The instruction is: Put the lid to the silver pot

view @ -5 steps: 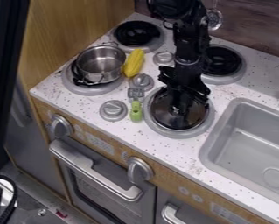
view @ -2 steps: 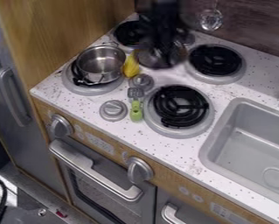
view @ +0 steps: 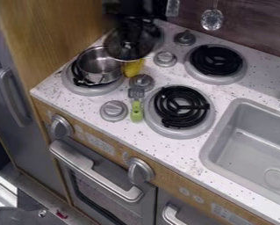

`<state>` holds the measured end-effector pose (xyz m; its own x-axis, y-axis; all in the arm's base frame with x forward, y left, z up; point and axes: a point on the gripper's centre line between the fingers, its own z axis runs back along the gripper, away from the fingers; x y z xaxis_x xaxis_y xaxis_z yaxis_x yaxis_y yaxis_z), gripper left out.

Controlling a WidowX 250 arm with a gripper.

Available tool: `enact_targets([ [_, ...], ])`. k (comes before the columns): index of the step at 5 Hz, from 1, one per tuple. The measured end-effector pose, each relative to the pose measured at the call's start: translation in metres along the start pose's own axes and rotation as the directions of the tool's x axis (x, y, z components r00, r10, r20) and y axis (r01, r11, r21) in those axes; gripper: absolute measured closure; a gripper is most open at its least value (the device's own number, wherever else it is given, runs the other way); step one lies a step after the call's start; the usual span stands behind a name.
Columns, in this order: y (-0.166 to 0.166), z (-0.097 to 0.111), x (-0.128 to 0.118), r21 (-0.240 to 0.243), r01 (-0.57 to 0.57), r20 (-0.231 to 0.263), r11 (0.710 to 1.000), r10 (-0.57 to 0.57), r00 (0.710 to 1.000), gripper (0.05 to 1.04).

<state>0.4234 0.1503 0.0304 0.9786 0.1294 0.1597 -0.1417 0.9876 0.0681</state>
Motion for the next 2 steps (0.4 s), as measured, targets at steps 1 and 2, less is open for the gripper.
enact_targets([
  [1, 0.019, -0.007, -0.008, 0.003, -0.043, -0.025, 0.999, 0.043, 0.999, 0.822],
  [2, 0.033, -0.02, -0.018, 0.011, -0.071, -0.062, 0.997, 0.072, 0.995, 0.822],
])
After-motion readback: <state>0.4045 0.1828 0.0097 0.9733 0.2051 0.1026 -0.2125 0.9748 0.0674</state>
